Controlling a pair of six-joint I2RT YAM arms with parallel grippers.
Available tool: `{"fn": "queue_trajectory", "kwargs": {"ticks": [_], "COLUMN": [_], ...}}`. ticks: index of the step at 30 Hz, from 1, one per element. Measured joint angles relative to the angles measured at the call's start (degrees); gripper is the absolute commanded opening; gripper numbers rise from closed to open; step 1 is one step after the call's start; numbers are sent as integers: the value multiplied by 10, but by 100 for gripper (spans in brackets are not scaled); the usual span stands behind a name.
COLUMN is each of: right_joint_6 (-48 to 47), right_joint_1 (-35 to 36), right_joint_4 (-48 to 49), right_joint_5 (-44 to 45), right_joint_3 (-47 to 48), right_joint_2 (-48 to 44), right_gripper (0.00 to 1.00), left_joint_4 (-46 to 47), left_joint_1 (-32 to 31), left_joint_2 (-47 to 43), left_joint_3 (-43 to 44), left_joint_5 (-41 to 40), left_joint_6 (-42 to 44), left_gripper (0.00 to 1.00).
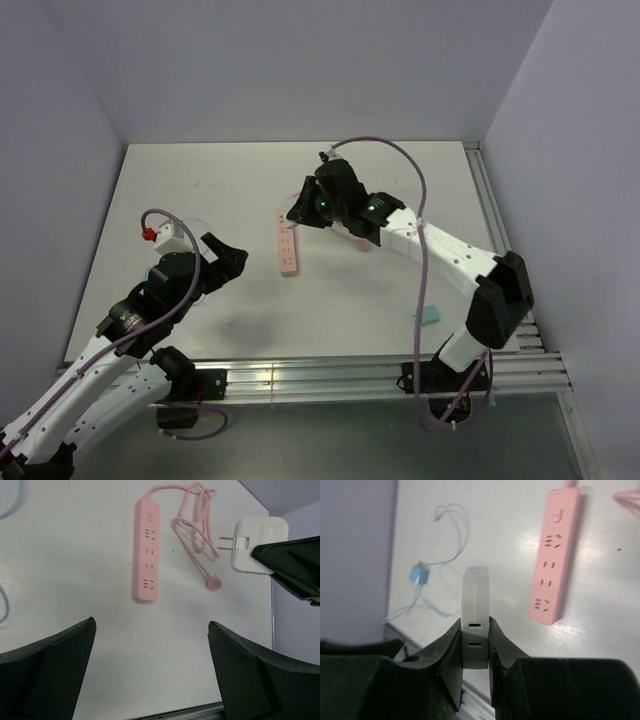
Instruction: Insert the plug
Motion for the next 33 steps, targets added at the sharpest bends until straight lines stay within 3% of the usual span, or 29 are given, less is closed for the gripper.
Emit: {"fn": "queue_trajectory", "kwargs": {"ticks": [7, 15, 19, 33], "right_joint_6": [-12, -20, -23, -30], "right_joint_1": [67, 118, 119, 120], "right_joint_4": [-143, -287, -331, -341], "right_joint_5": [156, 231, 245, 236], "right_joint_3": [218, 365, 365, 295], "right_joint_2": [184, 313, 327, 327], "right_gripper": [0, 0, 0, 0], "left_joint_4": [-46, -70, -70, -56], "left_joint_1": [0, 0, 0, 0], "left_joint_2": [0, 2, 4, 24], "left_joint_3": [2, 2, 2, -12], "left_joint_5": [-82, -134, -140, -144], "left_joint_6": [-57, -85, -84, -78], "left_gripper": [100, 100, 99, 100]}}
